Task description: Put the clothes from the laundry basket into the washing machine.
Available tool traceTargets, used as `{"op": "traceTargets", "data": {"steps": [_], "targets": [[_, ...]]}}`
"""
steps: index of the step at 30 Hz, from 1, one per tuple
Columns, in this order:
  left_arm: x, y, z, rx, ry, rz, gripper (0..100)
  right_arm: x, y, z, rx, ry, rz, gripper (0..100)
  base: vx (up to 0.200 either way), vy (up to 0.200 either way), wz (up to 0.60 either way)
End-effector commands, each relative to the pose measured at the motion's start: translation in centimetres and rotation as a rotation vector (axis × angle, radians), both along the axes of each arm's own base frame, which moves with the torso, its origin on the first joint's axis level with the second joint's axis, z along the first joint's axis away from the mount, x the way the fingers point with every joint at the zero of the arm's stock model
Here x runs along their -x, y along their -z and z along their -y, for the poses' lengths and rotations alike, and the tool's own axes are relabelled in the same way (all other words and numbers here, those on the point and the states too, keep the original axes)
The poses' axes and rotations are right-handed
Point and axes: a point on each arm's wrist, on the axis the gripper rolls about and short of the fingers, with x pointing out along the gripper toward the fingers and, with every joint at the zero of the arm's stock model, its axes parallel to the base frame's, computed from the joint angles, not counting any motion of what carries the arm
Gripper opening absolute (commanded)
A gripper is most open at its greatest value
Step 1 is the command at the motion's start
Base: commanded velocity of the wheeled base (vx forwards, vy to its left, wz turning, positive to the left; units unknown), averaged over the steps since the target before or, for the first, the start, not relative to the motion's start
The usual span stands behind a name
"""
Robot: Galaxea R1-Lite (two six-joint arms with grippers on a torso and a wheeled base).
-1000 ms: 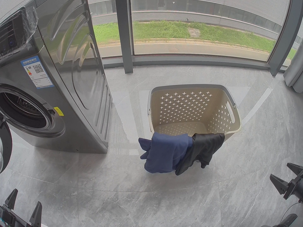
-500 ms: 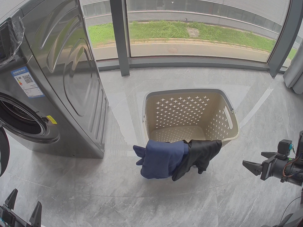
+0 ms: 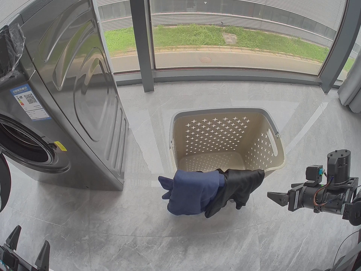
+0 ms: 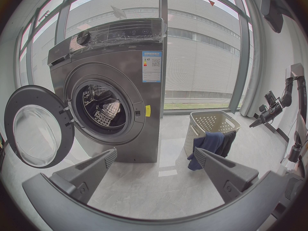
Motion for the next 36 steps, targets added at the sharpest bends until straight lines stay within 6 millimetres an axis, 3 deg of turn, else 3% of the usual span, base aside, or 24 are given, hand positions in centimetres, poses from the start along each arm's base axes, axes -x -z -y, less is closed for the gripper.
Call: {"op": "traceTargets", "data": {"steps": [1,20,36], "targets": [[0.0,0.5,0.0,0.0,0.0,-0.005,100,-1.9,0.9,-0.8,0.012,-0.003,-0.039,100,0.0,0.0,0.0],[0.0,0.5,0.0,0.009,-0.002,-0.005,100,-7.6,4.8,-4.9,0.014,0.009,-0.005,100,0.0,0.0,0.0],[0.0,0.5,0.0,0.019,-0.003,-0.005,100,-12.2,7.7,-6.6,0.029,0.053,0.02,100,0.0,0.0,0.0]]}}
